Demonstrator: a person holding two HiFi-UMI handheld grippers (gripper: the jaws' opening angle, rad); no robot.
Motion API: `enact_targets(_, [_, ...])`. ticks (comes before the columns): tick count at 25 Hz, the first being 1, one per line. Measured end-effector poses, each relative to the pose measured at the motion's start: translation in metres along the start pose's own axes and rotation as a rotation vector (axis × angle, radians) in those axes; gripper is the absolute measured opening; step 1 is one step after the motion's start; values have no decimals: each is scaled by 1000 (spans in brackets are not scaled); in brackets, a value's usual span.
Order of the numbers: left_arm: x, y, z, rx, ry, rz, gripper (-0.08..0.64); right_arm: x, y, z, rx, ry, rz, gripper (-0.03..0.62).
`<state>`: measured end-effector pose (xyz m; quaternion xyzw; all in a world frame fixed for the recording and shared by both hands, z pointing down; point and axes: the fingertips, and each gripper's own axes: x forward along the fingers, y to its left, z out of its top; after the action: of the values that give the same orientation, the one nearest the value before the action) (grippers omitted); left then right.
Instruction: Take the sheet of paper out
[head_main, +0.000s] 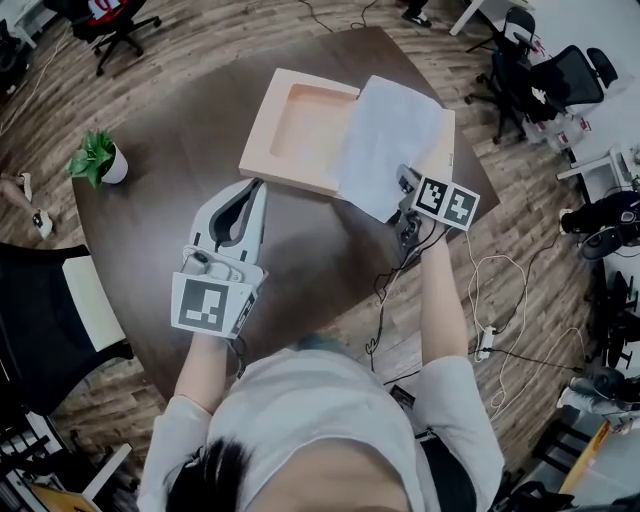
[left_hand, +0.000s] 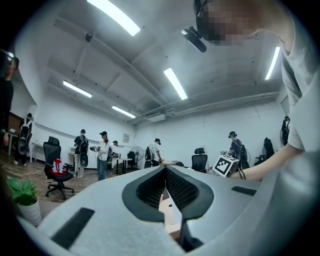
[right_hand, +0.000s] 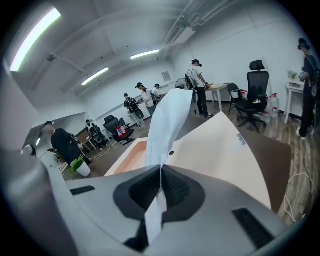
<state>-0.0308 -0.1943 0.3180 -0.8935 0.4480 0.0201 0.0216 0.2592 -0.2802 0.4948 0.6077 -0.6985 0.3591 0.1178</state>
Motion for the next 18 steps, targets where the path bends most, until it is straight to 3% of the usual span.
enact_targets(18, [-19, -34, 26, 57, -21, -11, 9, -93, 36, 7, -226, -171, -9, 14])
